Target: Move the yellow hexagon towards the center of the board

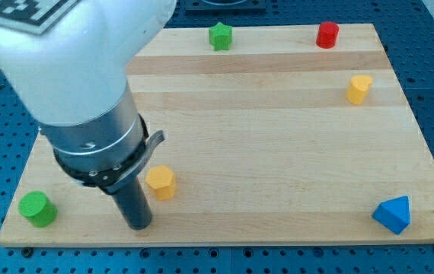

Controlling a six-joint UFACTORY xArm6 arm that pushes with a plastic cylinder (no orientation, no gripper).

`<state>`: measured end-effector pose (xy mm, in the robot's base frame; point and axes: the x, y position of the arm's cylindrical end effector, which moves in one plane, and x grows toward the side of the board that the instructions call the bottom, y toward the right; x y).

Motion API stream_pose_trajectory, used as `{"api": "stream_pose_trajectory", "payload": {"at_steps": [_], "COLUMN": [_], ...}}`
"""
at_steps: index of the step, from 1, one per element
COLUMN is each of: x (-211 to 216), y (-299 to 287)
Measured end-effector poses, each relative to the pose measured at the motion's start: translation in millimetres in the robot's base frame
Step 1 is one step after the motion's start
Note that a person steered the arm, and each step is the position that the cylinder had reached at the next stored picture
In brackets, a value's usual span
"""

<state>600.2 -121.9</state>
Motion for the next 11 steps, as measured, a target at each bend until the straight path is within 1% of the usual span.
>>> {"api": "stream_pose_trajectory", "payload": {"at_steps": [2, 3, 4, 5, 11], "x": [-22, -22, -33, -35, -47], "y": [-11, -11, -8, -8, 60]}}
